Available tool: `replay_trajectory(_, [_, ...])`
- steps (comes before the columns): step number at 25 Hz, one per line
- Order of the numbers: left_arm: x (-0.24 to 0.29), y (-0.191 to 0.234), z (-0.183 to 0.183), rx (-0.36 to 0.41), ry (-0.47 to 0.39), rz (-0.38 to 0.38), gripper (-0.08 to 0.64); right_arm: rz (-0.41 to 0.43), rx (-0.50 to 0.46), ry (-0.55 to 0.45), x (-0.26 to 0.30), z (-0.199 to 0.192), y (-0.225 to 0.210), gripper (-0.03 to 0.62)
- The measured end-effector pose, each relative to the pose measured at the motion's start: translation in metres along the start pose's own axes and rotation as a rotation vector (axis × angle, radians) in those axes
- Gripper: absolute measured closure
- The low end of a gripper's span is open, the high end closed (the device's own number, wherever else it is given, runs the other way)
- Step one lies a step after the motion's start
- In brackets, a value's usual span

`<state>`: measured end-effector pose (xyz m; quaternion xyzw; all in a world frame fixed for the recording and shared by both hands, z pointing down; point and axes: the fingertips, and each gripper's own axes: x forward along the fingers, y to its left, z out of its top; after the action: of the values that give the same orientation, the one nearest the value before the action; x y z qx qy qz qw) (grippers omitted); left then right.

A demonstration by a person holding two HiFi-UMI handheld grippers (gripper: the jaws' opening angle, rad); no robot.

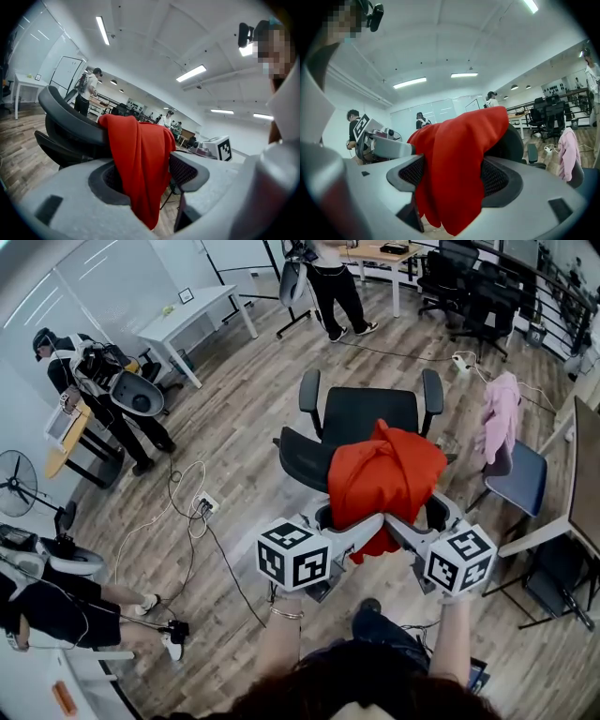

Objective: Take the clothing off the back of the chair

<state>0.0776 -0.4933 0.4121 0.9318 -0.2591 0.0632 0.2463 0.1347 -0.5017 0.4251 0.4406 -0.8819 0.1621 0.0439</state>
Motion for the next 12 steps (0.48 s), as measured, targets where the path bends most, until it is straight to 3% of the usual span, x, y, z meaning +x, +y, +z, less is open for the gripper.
replay_trajectory(2, [-0.002, -0.002, -0.003, 0.037, 0.002, 0.002, 0.340, 0.011, -0.031, 0.007, 0.003, -0.004, 0.008, 0.262])
replay_trajectory(4, [-0.001, -0.003, -0.004, 0.080, 0.007, 0.019, 0.373, 0.013, -0.068, 0.007, 0.005, -0.003, 0.014, 0.351])
replay_trajectory(8, [0.000, -0.005, -0.006, 0.165, 0.029, 0.059, 0.437, 0.008, -0.085, -0.002, 0.003, -0.001, 0.018, 0.383])
replay_trajectory(12, [-0.004, -0.011, -0.007, 0.168, 0.021, 0.052, 0.455, 0.009, -0.069, -0.018, -0.004, -0.001, 0.023, 0.430])
